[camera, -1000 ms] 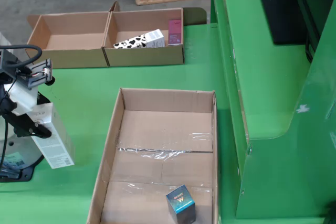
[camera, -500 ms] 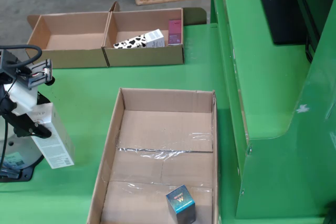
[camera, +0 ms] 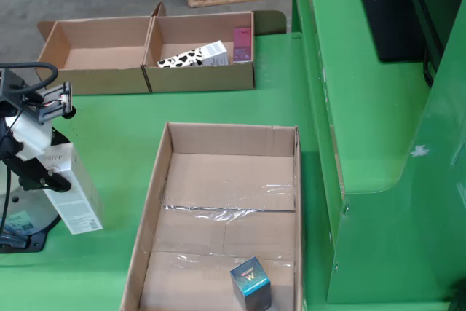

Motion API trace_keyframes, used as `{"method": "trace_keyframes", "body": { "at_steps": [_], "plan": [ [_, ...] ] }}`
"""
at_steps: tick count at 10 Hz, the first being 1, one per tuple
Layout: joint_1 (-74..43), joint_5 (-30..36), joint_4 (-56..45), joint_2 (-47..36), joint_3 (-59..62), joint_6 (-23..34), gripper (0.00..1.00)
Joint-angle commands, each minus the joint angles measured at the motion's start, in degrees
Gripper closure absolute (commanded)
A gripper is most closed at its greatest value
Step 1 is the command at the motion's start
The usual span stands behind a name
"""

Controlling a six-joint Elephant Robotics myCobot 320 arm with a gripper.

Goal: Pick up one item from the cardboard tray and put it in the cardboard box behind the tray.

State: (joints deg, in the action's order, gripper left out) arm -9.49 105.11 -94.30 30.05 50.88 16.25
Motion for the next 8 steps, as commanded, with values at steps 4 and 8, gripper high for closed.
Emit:
{"method": "trace_keyframes", "body": {
  "at_steps": [4,8],
  "plan": [
    [14.91,-1.99,-2.39,-4.28,1.89,-4.47,1.0],
    [40.22,-8.73,-5.44,-8.54,3.57,-19.13,1.0]
  ]
}}
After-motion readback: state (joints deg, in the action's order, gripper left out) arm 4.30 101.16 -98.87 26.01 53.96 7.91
